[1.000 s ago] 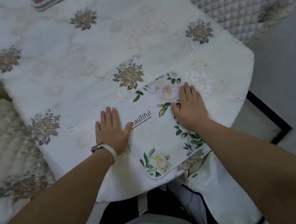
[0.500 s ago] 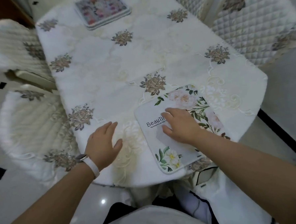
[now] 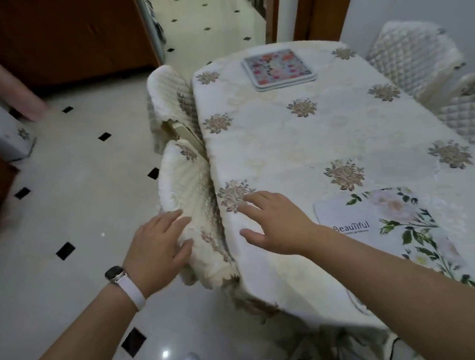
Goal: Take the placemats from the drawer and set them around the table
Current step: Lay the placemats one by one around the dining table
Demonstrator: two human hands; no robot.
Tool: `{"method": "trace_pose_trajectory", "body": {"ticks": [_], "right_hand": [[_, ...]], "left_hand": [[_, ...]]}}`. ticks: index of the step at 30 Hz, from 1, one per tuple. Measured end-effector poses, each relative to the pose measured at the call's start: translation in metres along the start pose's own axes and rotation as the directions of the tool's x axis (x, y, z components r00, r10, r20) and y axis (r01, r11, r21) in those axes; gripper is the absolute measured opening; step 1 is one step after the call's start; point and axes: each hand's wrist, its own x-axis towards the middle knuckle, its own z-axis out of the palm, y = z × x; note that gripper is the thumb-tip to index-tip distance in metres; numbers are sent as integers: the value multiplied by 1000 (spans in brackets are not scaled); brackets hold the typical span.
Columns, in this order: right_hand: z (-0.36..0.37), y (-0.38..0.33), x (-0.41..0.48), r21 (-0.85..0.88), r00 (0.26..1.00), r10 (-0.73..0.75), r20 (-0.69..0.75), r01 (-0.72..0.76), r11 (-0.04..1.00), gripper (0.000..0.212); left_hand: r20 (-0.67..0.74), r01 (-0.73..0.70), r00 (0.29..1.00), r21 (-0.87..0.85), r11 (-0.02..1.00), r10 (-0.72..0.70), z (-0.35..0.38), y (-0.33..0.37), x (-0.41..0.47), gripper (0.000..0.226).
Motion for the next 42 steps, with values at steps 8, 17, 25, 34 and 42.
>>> {"method": "trace_pose_trajectory", "body": {"ticks": [8, 17, 25, 34, 42], "right_hand": [[15, -148, 95, -47, 999, -25, -28, 24, 999, 53], [41, -268, 192, -55, 994, -106, 23, 107, 993, 56], [56, -308, 282, -49, 990, -125, 65, 128, 991, 50], [75, -278, 422, 25, 980, -159, 122, 157, 987, 51], [38, -216, 543, 88, 975, -133, 176, 119, 989, 55]], "left_hand": [[-89, 114, 989, -36, 993, -117, -30, -151, -75, 51], [-105, 327, 936, -86, 941, -335, -53, -274, -161, 54], [-111, 487, 858, -135, 863, -502, -57, -342, -178, 53], [-92, 532, 833, -137, 836, -545, -57, -429, -74, 51], [-72, 479, 872, -84, 874, -484, -78, -489, 83, 53]]}}
